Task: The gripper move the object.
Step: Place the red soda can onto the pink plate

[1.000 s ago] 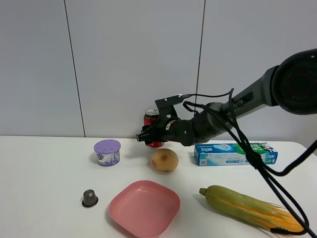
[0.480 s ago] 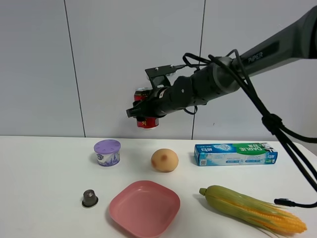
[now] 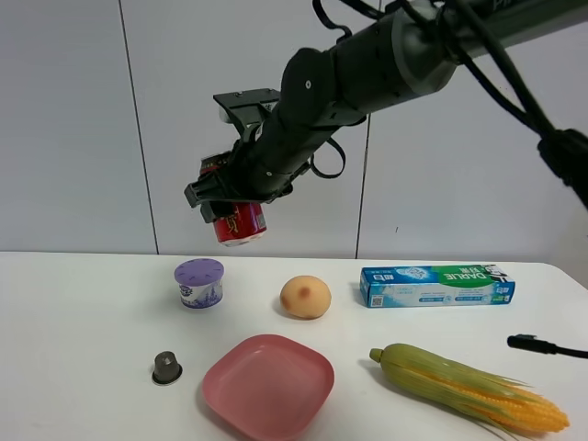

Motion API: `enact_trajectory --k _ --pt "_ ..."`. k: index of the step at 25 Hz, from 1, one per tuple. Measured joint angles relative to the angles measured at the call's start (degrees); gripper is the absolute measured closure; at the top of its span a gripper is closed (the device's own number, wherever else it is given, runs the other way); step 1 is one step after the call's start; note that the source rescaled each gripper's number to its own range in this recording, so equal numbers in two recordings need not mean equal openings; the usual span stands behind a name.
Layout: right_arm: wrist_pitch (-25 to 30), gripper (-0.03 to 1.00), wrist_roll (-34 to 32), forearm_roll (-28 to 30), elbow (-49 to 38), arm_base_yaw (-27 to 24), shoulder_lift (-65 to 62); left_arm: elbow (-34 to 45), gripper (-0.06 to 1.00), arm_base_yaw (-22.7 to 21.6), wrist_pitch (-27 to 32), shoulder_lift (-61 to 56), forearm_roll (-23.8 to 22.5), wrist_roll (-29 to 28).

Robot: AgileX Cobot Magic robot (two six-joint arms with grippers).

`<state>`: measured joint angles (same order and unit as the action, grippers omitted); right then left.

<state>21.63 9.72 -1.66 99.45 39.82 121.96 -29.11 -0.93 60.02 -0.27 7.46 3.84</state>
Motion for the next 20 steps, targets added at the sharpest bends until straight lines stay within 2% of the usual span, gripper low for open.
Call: enact_trajectory --k 9,18,20 --pt "16.8 0.96 -0.1 -1.3 0.0 2.1 -3.9 0.0 -0.06 0.0 0.0 0.0 0.0 0.0" --pt "29.9 0.96 -2.2 -1.9 -0.1 3.4 -7.9 0.0 -0.06 0.0 0.0 0.0 0.0 0.0" --pt "31.4 0.96 -2.8 -1.7 -1.7 3.9 -9.6 0.0 -0.06 0.0 0.0 0.0 0.0 0.0"
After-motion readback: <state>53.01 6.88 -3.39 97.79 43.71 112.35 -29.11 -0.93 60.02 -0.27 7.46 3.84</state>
